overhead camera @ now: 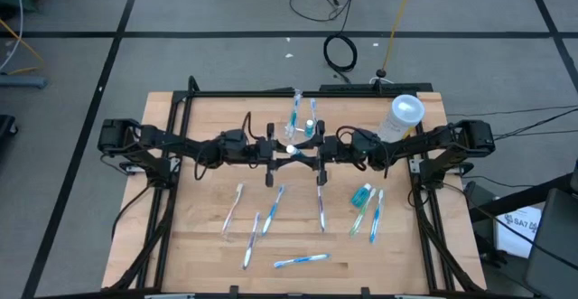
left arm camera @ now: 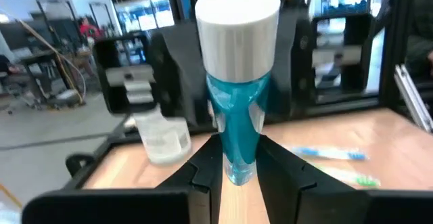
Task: Pick & Place toothbrushing station
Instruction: Put the left mouthwash into the middle section of the transparent organizer
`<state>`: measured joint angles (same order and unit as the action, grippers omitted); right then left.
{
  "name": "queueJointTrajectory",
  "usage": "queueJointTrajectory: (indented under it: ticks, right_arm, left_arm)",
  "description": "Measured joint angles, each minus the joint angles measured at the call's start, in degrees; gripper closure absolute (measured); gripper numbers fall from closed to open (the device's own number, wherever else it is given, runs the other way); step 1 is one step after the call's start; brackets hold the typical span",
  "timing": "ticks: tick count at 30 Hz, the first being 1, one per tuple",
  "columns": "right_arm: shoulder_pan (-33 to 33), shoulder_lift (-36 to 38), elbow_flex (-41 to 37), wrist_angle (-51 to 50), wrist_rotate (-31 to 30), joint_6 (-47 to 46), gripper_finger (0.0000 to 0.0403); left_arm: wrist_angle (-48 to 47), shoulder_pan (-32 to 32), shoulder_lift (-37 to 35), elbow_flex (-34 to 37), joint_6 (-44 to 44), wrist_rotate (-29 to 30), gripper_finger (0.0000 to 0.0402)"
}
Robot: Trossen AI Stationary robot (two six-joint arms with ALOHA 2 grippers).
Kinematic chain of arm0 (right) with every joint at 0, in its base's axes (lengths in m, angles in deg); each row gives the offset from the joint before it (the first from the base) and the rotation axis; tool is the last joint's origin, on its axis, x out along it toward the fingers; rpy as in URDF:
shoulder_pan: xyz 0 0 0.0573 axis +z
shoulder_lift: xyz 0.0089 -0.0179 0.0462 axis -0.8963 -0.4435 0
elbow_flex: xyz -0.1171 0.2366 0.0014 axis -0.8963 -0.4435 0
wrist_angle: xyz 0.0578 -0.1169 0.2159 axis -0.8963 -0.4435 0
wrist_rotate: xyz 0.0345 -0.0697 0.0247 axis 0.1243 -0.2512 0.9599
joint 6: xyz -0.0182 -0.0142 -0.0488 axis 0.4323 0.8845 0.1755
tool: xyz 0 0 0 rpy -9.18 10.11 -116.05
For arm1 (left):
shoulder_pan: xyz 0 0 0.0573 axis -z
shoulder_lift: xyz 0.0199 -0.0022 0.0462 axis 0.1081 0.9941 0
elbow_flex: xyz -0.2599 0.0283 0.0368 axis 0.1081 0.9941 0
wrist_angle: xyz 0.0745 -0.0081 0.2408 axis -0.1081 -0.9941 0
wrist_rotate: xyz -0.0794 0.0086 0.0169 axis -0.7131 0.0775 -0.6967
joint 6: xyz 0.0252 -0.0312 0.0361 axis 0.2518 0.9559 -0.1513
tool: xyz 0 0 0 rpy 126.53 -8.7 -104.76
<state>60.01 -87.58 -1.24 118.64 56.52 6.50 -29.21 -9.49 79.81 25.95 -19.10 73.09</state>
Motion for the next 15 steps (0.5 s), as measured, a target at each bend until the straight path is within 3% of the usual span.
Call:
queueJointTrajectory:
  ticks: [5, 15]
  right_arm:
    - [0.07, 0.0, 0.0, -1.33, -5.04, 0.09, 0.0233]
    - [-0.14, 0.0, 0.0, -3.69, -5.72, -0.12, 0.0191]
  left_arm:
    - [-2.27, -0.26, 0.03, 0.0, -0.49, 0.64, 0.0325]
    - [-13.01, -2.37, 0.02, 0.0, -0.74, 1.6, 0.0323]
